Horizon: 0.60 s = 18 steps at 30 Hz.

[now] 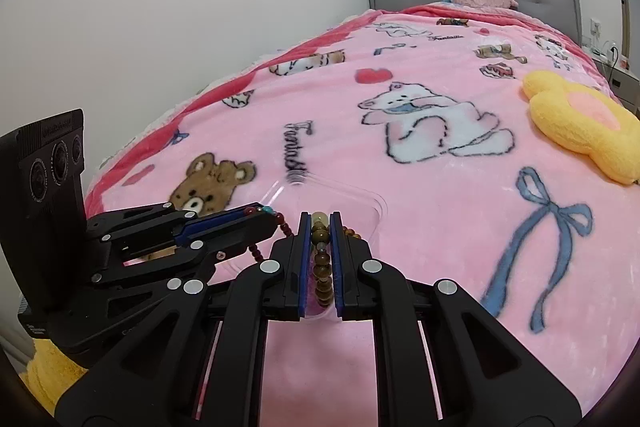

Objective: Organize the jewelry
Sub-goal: 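Carry the brown bracelet with the right tool while the left tool carries the red strand into the box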

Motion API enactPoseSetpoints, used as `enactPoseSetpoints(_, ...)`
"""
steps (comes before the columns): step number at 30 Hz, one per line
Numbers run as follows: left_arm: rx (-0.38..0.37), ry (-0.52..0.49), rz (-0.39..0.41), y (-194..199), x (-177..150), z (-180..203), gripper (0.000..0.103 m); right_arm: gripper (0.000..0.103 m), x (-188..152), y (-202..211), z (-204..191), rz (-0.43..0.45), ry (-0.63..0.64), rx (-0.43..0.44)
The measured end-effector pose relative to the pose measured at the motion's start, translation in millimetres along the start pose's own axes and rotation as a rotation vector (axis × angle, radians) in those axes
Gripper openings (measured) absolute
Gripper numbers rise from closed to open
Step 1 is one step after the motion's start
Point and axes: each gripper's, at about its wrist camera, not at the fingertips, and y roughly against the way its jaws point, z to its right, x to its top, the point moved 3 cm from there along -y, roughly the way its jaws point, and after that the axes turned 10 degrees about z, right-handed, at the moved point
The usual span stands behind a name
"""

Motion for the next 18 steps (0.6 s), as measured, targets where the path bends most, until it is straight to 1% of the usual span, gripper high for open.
enactPoseSetpoints(10,-0.001,-0.012,-0.037,-11.1,-12.3,-0.9,0.008,0.009,-8.9,-13.0,10.6,-0.034,-0.024,0.005)
enactPoseSetpoints(18,0.007,-0.025,-0.045,-13.0,-15.4,0.0,0.008,0.011,-12.4,-13.2,11.2,-0.03,-0.022,0.016)
